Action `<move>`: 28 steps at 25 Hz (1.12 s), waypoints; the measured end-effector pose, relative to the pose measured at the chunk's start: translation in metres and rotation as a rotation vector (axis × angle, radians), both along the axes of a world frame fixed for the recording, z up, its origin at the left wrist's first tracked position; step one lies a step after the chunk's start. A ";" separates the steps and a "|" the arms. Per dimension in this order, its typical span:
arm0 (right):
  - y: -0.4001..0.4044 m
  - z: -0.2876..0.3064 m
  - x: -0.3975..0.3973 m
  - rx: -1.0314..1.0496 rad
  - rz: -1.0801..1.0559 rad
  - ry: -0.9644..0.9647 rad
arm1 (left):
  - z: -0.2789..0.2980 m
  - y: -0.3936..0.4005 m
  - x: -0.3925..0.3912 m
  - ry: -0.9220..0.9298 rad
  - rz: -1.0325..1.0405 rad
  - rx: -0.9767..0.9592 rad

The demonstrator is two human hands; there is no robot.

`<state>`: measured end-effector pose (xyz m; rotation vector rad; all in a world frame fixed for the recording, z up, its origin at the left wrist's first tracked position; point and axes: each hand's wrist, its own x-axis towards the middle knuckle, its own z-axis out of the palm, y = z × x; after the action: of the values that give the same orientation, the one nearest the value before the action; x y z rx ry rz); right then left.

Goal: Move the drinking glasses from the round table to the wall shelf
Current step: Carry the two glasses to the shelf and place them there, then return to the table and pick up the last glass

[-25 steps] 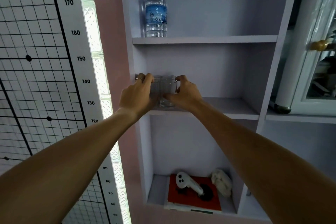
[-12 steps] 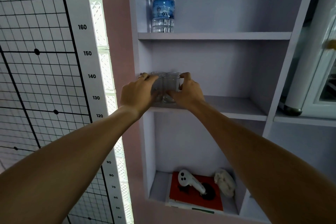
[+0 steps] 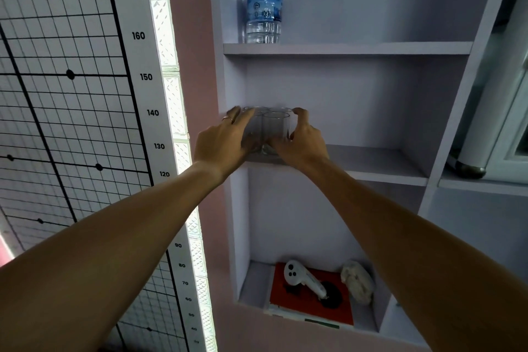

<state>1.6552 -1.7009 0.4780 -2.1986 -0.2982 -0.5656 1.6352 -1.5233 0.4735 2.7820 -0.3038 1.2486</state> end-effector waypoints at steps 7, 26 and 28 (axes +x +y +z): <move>0.027 -0.014 -0.044 -0.062 -0.105 -0.062 | -0.014 0.055 -0.069 0.057 -0.086 -0.010; 0.489 -0.056 -0.445 -0.328 0.895 -0.154 | -0.063 0.423 -0.613 0.317 0.901 -0.268; 0.534 -0.058 -0.500 -0.312 1.022 -0.186 | -0.071 0.443 -0.678 0.299 1.017 -0.302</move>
<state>1.1553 -1.1665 0.4197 -1.9230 -1.5668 -0.1347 0.9570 -1.0805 0.4029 2.7777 1.3292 0.7982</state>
